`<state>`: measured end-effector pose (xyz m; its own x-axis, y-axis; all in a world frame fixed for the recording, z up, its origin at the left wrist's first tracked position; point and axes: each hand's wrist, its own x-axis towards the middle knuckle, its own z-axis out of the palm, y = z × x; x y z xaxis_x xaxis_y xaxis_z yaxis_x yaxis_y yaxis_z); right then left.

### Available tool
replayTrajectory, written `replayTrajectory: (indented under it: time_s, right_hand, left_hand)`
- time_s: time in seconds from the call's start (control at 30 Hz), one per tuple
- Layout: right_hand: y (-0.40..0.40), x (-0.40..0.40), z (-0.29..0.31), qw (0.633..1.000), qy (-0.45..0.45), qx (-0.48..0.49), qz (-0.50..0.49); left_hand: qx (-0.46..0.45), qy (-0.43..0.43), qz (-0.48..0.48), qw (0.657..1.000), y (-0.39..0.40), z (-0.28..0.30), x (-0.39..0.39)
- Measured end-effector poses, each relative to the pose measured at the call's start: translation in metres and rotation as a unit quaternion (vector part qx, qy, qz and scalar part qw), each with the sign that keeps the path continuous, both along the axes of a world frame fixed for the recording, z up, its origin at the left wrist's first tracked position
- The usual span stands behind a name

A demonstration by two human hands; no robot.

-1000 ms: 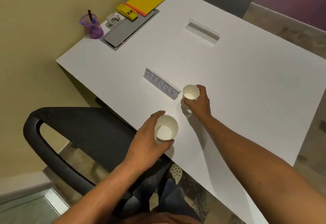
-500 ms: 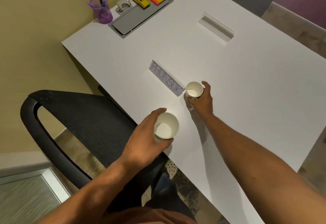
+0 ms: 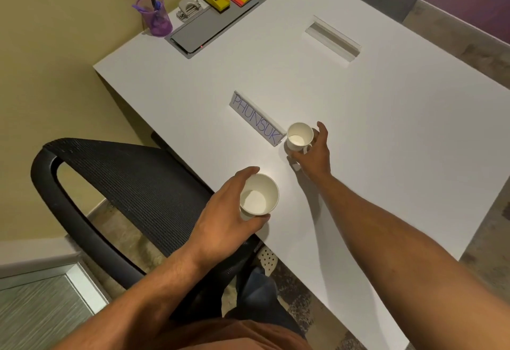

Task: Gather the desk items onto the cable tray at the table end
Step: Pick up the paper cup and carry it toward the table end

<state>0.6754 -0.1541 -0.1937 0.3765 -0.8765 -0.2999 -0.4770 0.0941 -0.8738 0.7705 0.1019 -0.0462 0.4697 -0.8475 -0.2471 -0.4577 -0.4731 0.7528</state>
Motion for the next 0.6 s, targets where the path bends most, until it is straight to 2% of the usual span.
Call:
replayTrajectory:
  time_s: [0.17,0.27,0.37,0.47,0.6]
  right_hand:
    - [0.051,-0.022,0.021,0.995,0.013,0.039,-0.096]
    - [0.101,-0.044,0.049,0.985,-0.029,0.066,-0.157]
    - [0.148,-0.064,0.082,0.983,-0.065,0.094,-0.142]
    - [0.182,-0.075,0.114,0.989,-0.072,0.083,-0.100]
    - [0.209,-0.087,0.156,0.987,-0.088,0.053,-0.125]
  left_hand:
    - [-0.012,0.009,-0.006,1.000,0.002,0.010,-0.002]
    - [-0.028,0.014,-0.017,0.999,0.003,0.014,-0.004]
    - [-0.040,0.034,-0.038,0.998,0.004,0.018,-0.005]
    - [-0.051,0.048,-0.079,0.994,0.004,0.022,-0.006]
    - [-0.083,0.069,-0.140,0.984,0.007,0.027,-0.012]
